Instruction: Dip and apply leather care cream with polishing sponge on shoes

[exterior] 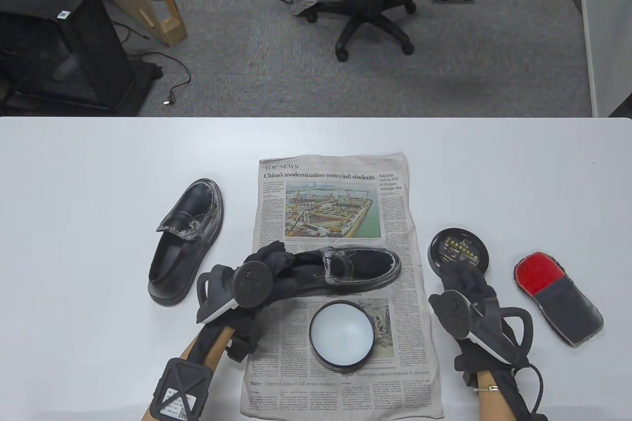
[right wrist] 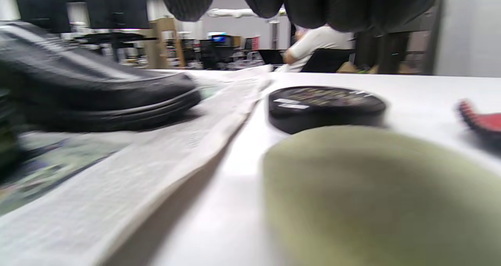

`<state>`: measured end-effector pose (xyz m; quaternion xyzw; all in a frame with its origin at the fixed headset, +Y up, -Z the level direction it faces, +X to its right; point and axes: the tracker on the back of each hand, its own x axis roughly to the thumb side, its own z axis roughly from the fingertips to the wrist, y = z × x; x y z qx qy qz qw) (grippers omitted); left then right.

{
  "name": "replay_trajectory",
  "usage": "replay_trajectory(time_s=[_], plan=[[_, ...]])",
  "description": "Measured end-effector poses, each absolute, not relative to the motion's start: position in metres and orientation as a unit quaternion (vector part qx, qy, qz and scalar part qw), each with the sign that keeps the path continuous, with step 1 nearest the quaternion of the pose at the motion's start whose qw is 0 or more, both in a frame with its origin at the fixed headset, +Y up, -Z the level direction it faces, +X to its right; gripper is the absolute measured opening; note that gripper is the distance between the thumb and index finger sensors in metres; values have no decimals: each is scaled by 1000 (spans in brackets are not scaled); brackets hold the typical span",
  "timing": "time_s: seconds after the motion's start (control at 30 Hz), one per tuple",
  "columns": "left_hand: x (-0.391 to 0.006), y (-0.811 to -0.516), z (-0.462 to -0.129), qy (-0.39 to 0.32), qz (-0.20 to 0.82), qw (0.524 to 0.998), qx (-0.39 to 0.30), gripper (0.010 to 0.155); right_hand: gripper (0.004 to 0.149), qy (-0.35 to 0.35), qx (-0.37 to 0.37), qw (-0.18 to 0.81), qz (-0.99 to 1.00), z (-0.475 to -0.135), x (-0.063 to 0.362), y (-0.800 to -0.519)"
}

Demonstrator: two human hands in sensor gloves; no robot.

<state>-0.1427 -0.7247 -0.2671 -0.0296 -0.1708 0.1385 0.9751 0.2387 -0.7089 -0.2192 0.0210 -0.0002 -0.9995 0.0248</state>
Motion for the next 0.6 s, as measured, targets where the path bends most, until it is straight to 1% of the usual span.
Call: replay_trajectory(time_s=[0.07,0.1,0.2,0.23,0.3,0.4,0.47,0.53,0.6], plan=[[-132,-725,-272,-175,101,978,-41,72,72,-10,77,35,-996,-231,263,-709],[-128,-726,-274,-176,88,979,-45,74,73,-24,93,36,-995,-237,274,-711],[-119,-730,-280,-178,50,981,-52,77,76,-80,186,35,-979,-248,324,-721],[-118,-731,-281,-180,49,981,-54,78,77,-88,206,27,-974,-248,334,-724],[-121,-735,-283,-185,66,979,-56,81,78,-129,258,-8,-958,-245,364,-737],[-124,-739,-284,-189,87,977,-56,83,77,-194,284,-49,-938,-239,387,-756],[-124,-740,-284,-190,89,976,-57,84,78,-218,288,-57,-931,-235,392,-766],[-123,-740,-284,-191,75,977,-54,87,78,-200,292,-35,-935,-235,392,-767],[-122,-741,-283,-191,61,979,-47,88,74,-195,300,3,-934,-237,390,-767]])
